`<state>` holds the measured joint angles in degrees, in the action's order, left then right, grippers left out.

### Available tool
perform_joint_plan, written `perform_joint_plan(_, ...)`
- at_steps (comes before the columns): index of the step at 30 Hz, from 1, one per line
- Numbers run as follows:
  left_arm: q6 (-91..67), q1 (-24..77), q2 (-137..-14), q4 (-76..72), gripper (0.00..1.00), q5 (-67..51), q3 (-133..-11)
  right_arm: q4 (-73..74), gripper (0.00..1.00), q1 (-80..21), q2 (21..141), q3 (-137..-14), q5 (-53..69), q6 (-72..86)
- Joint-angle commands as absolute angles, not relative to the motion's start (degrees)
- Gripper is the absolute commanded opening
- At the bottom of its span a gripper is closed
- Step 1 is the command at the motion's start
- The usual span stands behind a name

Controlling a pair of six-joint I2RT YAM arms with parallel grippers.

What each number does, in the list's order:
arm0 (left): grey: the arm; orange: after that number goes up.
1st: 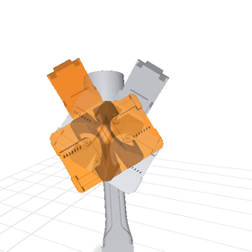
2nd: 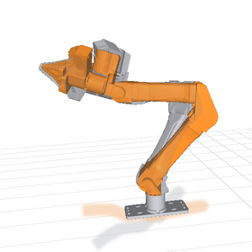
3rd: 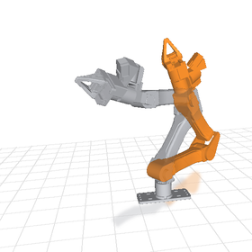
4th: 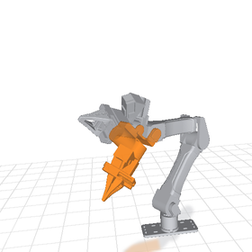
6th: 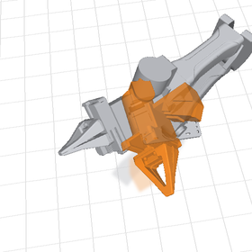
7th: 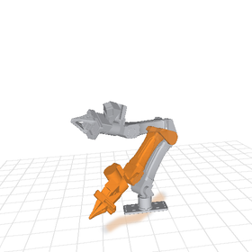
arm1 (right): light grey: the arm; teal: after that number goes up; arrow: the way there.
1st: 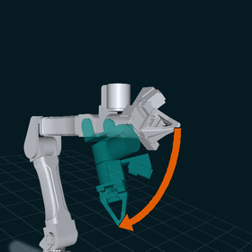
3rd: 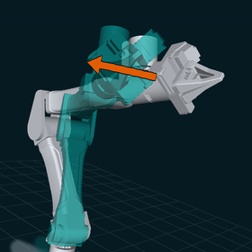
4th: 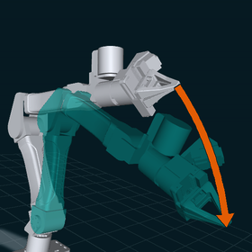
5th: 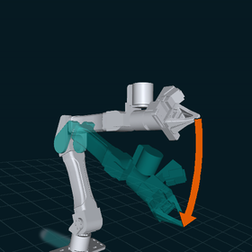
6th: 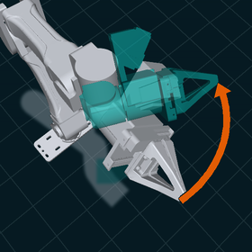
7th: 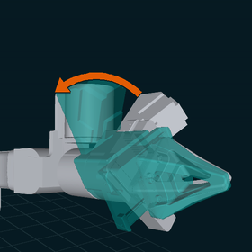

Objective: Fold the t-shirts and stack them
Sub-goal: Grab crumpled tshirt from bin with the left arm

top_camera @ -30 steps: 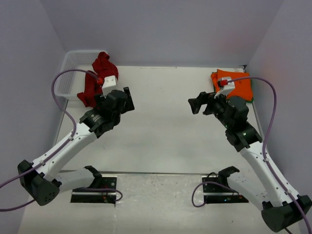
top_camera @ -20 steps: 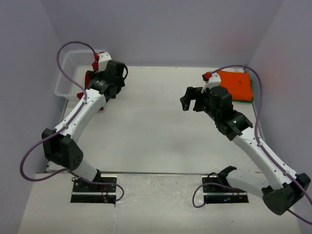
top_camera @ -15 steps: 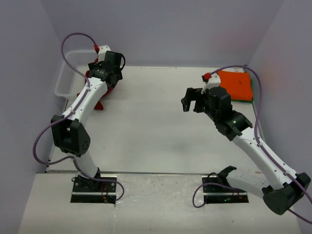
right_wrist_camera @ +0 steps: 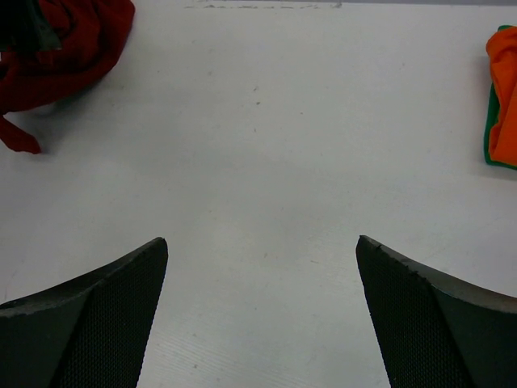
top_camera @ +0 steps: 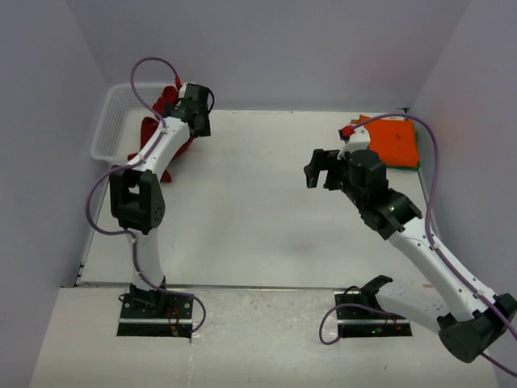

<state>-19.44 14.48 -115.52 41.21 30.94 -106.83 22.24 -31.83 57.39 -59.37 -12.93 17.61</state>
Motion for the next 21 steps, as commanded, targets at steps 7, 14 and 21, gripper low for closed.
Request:
perform_joint_plan(7,-15.3,10.29,-121.54,37.53,0.68,29.1,-114.06,21.27,0.99,-32.08,56.87,-57.84,-13.8,17.84)
perform_joint_plan(14,-12.14,9.84,-123.06,35.08,0.0,28.21,-119.54,21.62,0.99,-32.25,56.86,-56.95,-12.04,18.81)
perform_joint_plan(21,-6.77,10.11,-109.81,23.75,0.0,21.9,-118.47,21.88,0.99,-32.34,58.36,-56.6,-17.21,20.3)
